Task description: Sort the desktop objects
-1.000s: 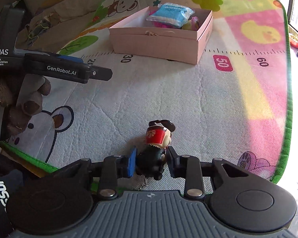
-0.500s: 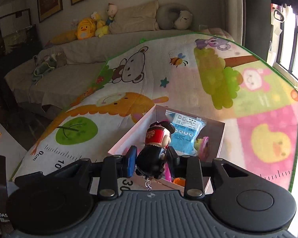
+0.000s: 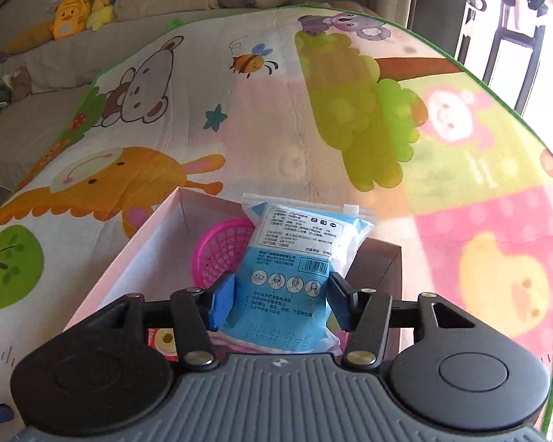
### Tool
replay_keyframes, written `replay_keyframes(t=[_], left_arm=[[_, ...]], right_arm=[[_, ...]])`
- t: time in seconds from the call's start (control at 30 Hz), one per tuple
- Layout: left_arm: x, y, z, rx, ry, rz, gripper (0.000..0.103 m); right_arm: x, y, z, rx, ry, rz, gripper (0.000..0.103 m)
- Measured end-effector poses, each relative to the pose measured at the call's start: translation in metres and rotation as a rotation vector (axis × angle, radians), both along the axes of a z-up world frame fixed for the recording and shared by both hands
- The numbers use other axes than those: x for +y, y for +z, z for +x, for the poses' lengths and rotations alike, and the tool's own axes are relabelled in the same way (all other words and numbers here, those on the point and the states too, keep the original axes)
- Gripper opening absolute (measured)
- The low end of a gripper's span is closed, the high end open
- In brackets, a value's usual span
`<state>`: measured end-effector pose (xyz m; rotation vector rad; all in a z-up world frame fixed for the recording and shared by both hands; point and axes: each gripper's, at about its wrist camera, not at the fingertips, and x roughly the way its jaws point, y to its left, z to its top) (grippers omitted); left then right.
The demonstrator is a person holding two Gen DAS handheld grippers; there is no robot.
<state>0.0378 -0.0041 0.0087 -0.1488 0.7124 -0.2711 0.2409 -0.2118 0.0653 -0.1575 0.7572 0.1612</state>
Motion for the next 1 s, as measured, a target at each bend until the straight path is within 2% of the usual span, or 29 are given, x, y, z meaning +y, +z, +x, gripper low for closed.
replay_keyframes(t=[0.1,0.2,0.27,0.4,0.5,0.57,0.63,0.67,0.77,0.8,0.87,1.0], left_arm=[[0.002,-0.002,0.002,-0.004,-0.007,-0.027,0.103],[0.002,-0.003,0.003,0.000,-0.013,-0.030,0.103],[0.001,-0.003,0.002,-0.006,0.002,0.000,0.103],[-0.003,-0.003,0.000,-0.021,0.042,0.096,0.103],[-0.004,-0.004,-0.001,-0.023,0.033,0.104,0.103],[-0.006,-0.004,-0.001,-0.026,0.033,0.113,0.103],[-0.006,-0.005,-0.001,-0.025,0.040,0.117,0.103],[-0.006,-0.005,-0.001,-0.025,0.045,0.120,0.103],[-0.009,-0.005,-0.003,-0.031,0.052,0.145,0.103],[-0.011,-0.005,-0.003,-0.032,0.051,0.154,0.103],[-0.015,-0.007,-0.002,-0.025,0.052,0.178,0.103],[-0.018,-0.009,0.000,-0.003,0.069,0.224,0.103]], right_arm=[[-0.005,-0.002,-0.005,0.057,0.009,0.064,0.052],[0.009,-0.001,-0.021,0.091,0.123,0.136,0.051],[0.021,-0.003,-0.028,0.135,0.182,0.209,0.051],[0.024,-0.004,-0.036,0.099,0.085,0.121,0.051],[0.002,0.006,-0.053,0.055,0.042,0.155,0.053],[-0.019,0.021,-0.082,-0.010,0.052,0.220,0.061],[-0.032,0.032,-0.116,-0.086,0.059,0.244,0.079],[-0.038,0.035,-0.136,-0.115,0.069,0.255,0.083],[-0.050,0.026,-0.180,-0.125,0.066,0.288,0.094],[-0.051,0.019,-0.188,-0.116,0.053,0.292,0.100],[-0.051,-0.002,-0.204,-0.090,-0.012,0.275,0.103],[-0.035,-0.042,-0.205,-0.025,-0.067,0.182,0.103]])
